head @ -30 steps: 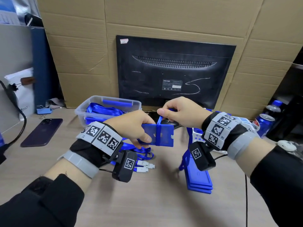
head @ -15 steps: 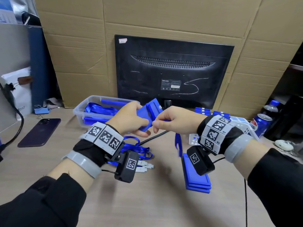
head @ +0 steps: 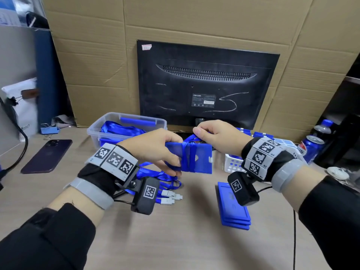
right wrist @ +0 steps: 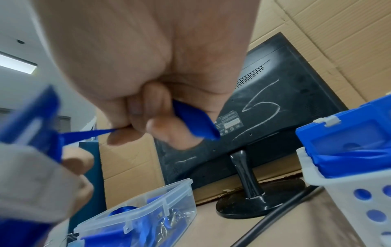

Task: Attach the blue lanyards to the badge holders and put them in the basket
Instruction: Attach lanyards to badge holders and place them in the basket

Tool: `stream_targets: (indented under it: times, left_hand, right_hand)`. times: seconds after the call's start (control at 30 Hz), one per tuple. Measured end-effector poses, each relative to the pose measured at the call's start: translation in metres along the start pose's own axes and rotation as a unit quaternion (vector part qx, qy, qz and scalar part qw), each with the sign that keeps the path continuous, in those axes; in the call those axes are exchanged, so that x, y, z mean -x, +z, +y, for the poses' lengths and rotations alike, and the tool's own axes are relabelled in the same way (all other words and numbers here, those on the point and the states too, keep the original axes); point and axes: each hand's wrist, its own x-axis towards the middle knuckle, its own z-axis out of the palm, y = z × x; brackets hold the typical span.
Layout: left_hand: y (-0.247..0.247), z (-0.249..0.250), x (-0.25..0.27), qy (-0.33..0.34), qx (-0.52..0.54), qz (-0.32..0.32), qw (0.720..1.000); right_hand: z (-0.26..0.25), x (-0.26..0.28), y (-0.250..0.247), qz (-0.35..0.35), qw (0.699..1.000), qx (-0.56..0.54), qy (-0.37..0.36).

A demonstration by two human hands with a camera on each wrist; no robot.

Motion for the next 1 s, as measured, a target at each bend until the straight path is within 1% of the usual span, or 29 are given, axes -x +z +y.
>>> stream_targets:
  times: [0.1, 0.2, 0.23, 0.3, 0.37, 0.43, 0.53, 0.63, 0.73, 0.8, 0.87, 1.0]
  left_hand:
    - [-0.001, 0.002, 0.001, 0.020, 0.115, 0.039, 0.992]
    - [-0.003, 0.000, -0.005, 0.019, 0.215, 0.110, 0.970]
    - [-0.004, -0.002, -0.008, 0.013, 0.230, 0.139, 0.963]
    - [-0.006, -0.007, -0.014, -0.008, 0.229, 0.200, 0.953]
    - [-0.009, -0.012, -0.017, -0.032, 0.201, 0.239, 0.949]
    - [-0.010, -0.016, -0.015, -0.050, 0.153, 0.233, 0.959]
    - [-0.007, -0.015, -0.013, -0.066, 0.091, 0.181, 0.977]
    - [-0.006, -0.012, -0.011, -0.073, 0.076, 0.130, 0.986]
    - [-0.006, -0.011, -0.011, -0.065, 0.082, 0.112, 0.988]
    - [-0.004, -0.011, -0.011, -0.054, 0.084, 0.113, 0.989]
    - [-0.002, -0.011, -0.013, -0.046, 0.072, 0.128, 0.988]
    - [0.000, -0.013, -0.018, -0.038, 0.024, 0.157, 0.987]
  right_hand:
    - [0.009, 0.001, 0.005, -0.030, 0.997, -0.064, 0.008]
    - [0.004, 0.005, 0.007, -0.077, 0.993, -0.085, 0.024]
    - [0.001, 0.006, 0.005, -0.088, 0.992, -0.086, 0.020]
    - [-0.002, 0.005, 0.001, -0.091, 0.994, -0.051, 0.007]
    - [-0.003, 0.004, -0.002, -0.068, 0.998, -0.007, -0.002]
    - [-0.001, 0.002, -0.004, -0.023, 1.000, -0.008, -0.008]
    - [0.000, -0.002, -0.002, 0.030, 0.999, -0.013, -0.032]
    - [-0.003, -0.004, 0.003, 0.070, 0.995, -0.008, -0.064]
    - [-0.005, -0.003, 0.003, 0.092, 0.992, -0.013, -0.090]
    - [-0.004, -0.004, 0.002, 0.110, 0.988, -0.005, -0.107]
    - [-0.002, -0.006, 0.002, 0.131, 0.985, 0.015, -0.115]
    - [0.001, -0.005, 0.003, 0.135, 0.987, -0.002, -0.084]
